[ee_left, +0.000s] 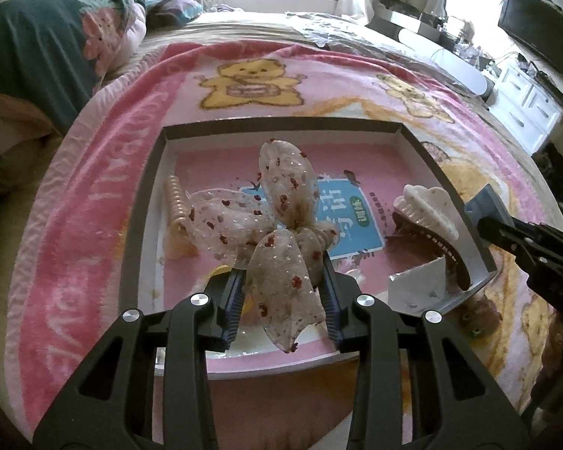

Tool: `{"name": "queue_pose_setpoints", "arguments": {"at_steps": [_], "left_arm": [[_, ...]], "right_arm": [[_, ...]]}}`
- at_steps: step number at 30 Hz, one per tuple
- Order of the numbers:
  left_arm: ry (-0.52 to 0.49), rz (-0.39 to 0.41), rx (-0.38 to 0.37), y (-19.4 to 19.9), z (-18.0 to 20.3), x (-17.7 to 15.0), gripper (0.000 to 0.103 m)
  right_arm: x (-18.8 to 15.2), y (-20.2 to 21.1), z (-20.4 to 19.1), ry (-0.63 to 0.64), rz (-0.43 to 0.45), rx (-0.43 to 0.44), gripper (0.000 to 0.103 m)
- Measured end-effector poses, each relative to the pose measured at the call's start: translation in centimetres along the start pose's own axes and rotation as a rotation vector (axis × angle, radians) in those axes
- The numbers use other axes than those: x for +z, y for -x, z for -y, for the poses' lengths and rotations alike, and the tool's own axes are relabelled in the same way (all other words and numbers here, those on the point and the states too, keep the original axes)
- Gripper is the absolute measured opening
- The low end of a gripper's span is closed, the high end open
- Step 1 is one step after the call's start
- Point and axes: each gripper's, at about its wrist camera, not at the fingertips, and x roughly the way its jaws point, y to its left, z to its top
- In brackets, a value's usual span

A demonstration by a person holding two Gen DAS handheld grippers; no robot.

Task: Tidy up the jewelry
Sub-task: 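Open both tools to drop the bow and blue case into the box, then move left tool to the clear plastic packet while right tool reaches the pink pom-pom clip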

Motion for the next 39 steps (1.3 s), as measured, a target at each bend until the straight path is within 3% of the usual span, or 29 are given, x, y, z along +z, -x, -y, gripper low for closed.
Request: {"name": "queue_pose_setpoints", "arguments": {"at_steps": [3,5,7,9,13,16,18,23,31,39], "left_arm": [[0.001,-0.010,-0.002,-0.4,0.0,-0.2,0.029],[0.001,-0.013,-0.003,-0.5,0.0,-0.2,0.030],[0.002,-0.014,-0.002,-0.5,0.0,-0.2,0.030],[0.000,-0.012,0.000,-0.5,0.1,-0.2,0.033],[-0.006,-0.006,0.002,-0.1,0.1,-0.1,0.042],[-0.015,0.020,0.005,0.9,0.4,-0.1,0.058],[-0.023,0.038,0.010,1.7,0.7,-0.1,0.063],[-0.045,0.084,0.010,4.2,1.6,-0.4,0.077],[-0.081,0.124,0.000,7.5,2.7,-1.8,0.078],[-0.113,0.101,-0.011,8.9,3.1,-5.2,0.081]], "right_arm": [[-0.1,-0.3,0.3,-0.011,-0.010,-0.002,0.026],[-0.1,-0.1,0.5,-0.024,-0.007,0.009,0.034],[-0.2,0.5,0.8,-0.046,0.007,0.015,0.056],[-0.1,1.1,1.0,-0.059,0.028,0.022,0.060],[-0.3,2.8,1.3,-0.081,0.060,0.024,0.070],[-0.5,4.3,1.4,-0.090,0.089,0.027,0.075],[-0.7,5.3,1.4,-0.091,0.104,0.024,0.079],[-1.2,7.3,1.4,-0.088,0.131,0.015,0.080],[-3.0,9.0,1.3,-0.071,0.127,0.006,0.082],[-5.3,9.1,1.2,-0.057,0.078,-0.008,0.082]]}}
